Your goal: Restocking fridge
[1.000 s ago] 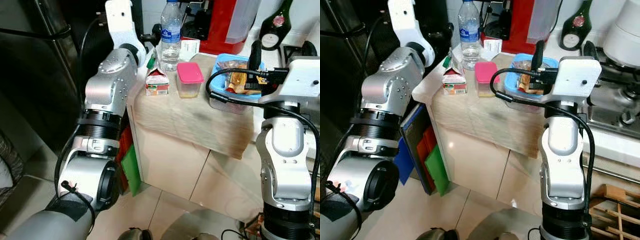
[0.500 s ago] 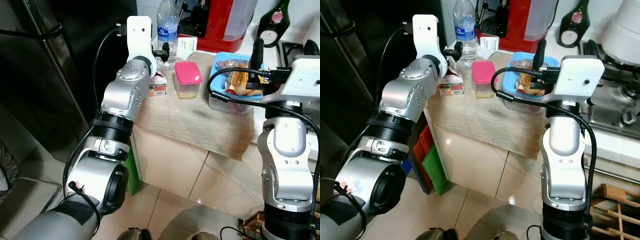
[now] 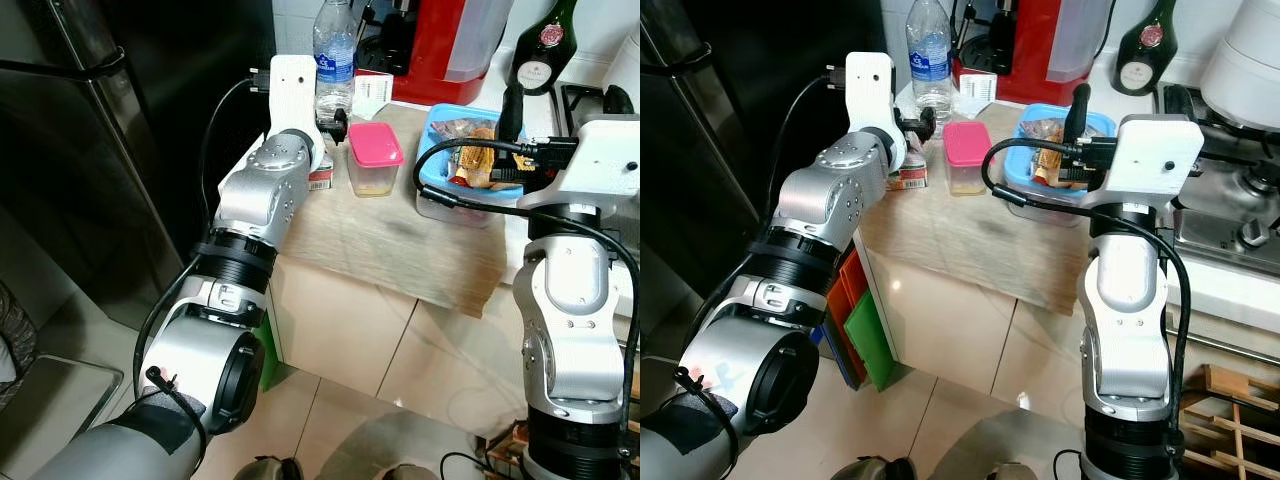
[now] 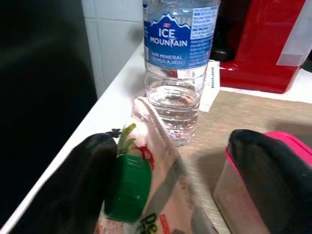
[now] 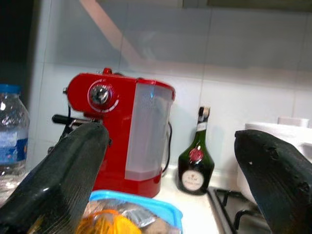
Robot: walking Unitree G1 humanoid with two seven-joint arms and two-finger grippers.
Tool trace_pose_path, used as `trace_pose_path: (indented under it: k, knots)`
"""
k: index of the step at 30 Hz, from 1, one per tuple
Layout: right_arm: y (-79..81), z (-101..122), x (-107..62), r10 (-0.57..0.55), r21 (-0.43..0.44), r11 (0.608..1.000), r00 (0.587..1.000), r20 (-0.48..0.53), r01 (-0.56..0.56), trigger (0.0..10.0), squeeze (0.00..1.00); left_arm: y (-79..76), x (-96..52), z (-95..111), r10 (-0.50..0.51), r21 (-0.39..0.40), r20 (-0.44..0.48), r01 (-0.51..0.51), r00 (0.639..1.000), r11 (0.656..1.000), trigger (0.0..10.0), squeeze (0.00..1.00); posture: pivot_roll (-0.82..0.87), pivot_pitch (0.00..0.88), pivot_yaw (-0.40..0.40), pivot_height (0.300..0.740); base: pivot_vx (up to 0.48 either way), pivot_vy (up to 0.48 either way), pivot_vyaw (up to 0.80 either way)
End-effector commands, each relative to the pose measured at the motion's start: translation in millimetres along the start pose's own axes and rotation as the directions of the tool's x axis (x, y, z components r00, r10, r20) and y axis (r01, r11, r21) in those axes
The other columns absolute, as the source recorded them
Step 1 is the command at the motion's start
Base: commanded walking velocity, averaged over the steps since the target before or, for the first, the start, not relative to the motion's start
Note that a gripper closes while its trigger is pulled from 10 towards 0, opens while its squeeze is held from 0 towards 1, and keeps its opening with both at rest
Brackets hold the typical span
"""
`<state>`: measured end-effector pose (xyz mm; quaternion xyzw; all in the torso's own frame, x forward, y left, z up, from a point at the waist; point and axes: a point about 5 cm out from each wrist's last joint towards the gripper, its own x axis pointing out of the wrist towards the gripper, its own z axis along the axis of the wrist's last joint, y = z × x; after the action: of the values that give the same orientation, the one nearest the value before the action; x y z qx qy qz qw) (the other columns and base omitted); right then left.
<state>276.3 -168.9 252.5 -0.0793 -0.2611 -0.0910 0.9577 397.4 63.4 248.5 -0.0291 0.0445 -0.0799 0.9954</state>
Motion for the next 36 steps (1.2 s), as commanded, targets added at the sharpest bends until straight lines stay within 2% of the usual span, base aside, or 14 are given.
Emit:
trace_pose_path:
  k: [1,5,7,11,12,13,17,20,26,29,30,32,33,36]
  knots:
    - [6.1,-7,-1.8,0.046,0.071,0.997,0.997,-0.057,-0.042,10.0,0.00,5.1,1.1,-11,0.004,0.005,-0.036,-0.003,0.999,1.000,0.0,0.00,-0.17,0.056,0.056,0.740,0.000,0.000,0.00]
    - [17.8,-19,-10.7,0.189,0.213,0.965,0.967,-0.170,-0.151,10.0,0.00,9.6,2.2,-15,0.017,0.012,-0.050,-0.016,0.999,1.000,0.0,0.00,-0.17,0.051,0.058,0.740,0.000,0.000,0.00]
    - [24.5,-19,-13.9,0.271,0.268,0.939,0.945,-0.181,-0.218,10.0,0.00,12.0,3.0,-17,0.024,0.018,-0.054,-0.023,0.998,1.000,0.0,0.00,-0.17,0.047,0.062,0.740,0.000,0.000,0.00]
    - [33.0,-17,-14.6,0.380,0.317,0.896,0.906,-0.187,-0.310,10.0,0.00,13.6,4.0,-19,0.026,0.025,-0.057,-0.025,0.998,0.999,0.0,0.00,-0.18,0.038,0.064,0.740,0.000,0.000,0.00]
    - [33.0,-17,-14.6,0.380,0.317,0.896,0.906,-0.187,-0.310,10.0,0.00,13.6,4.0,-19,0.026,0.025,-0.057,-0.025,0.998,0.999,0.0,0.00,-0.18,0.038,0.064,0.740,0.000,0.000,0.00]
    - [35.4,-18,-15.2,0.417,0.340,0.879,0.886,-0.205,-0.335,10.0,0.00,13.4,4.4,-20,0.025,0.025,-0.062,-0.024,0.998,0.999,0.0,0.00,-0.18,0.035,0.065,0.740,0.000,0.000,0.00]
    - [38.7,-24,-18.0,0.462,0.408,0.849,0.846,-0.265,-0.336,10.0,0.00,12.8,5.1,-21,0.015,0.019,-0.064,-0.014,0.998,1.000,0.0,0.00,-0.18,0.029,0.067,0.740,0.000,0.000,0.00]
    - [40.4,-28,-18.9,0.497,0.415,0.836,0.817,-0.294,-0.359,10.0,0.00,13.3,5.7,-21,0.015,0.021,-0.056,-0.014,0.998,1.000,0.0,0.00,-0.18,0.027,0.068,0.740,0.000,0.000,0.00]
    - [42.1,-26,-19.5,0.532,0.431,0.816,0.793,-0.298,-0.385,10.0,0.00,15.8,6.1,-18,0.023,0.033,-0.036,-0.022,0.999,0.999,0.0,0.00,-0.18,0.029,0.068,0.740,0.000,0.000,0.00]
    - [45.6,-23,-21.7,0.576,0.467,0.782,0.766,-0.286,-0.413,10.0,0.00,15.2,5.2,-15,0.016,0.040,-0.008,-0.016,1.000,0.999,0.0,0.00,-0.18,0.032,0.064,0.740,0.000,0.000,0.00]
    - [47.7,-22,-23.1,0.607,0.495,0.756,0.743,-0.282,-0.429,10.0,0.00,13.9,5.0,-13,0.011,0.038,0.002,-0.011,1.000,0.999,0.0,0.00,-0.18,0.033,0.063,0.740,0.000,0.000,0.00]
    - [48.4,-22,-23.6,0.617,0.505,0.747,0.735,-0.281,-0.434,10.0,0.00,13.5,5.1,-13,0.011,0.036,0.004,-0.011,1.000,0.999,0.0,0.00,-0.18,0.033,0.063,0.740,0.000,0.000,0.00]
    - [50.5,-19,-24.2,0.641,0.526,0.722,0.720,-0.266,-0.449,10.0,0.00,10.4,5.1,-11,-0.006,0.015,0.020,0.006,1.000,1.000,0.0,0.00,-0.18,0.032,0.060,0.740,0.000,0.000,0.00]
    - [53.5,-17,-23.7,0.662,0.530,0.706,0.705,-0.255,-0.470,10.0,0.00,3.6,4.7,-6,-0.038,-0.001,0.049,0.039,0.998,0.999,0.0,0.00,-0.18,0.032,0.058,0.740,0.000,0.000,0.00]
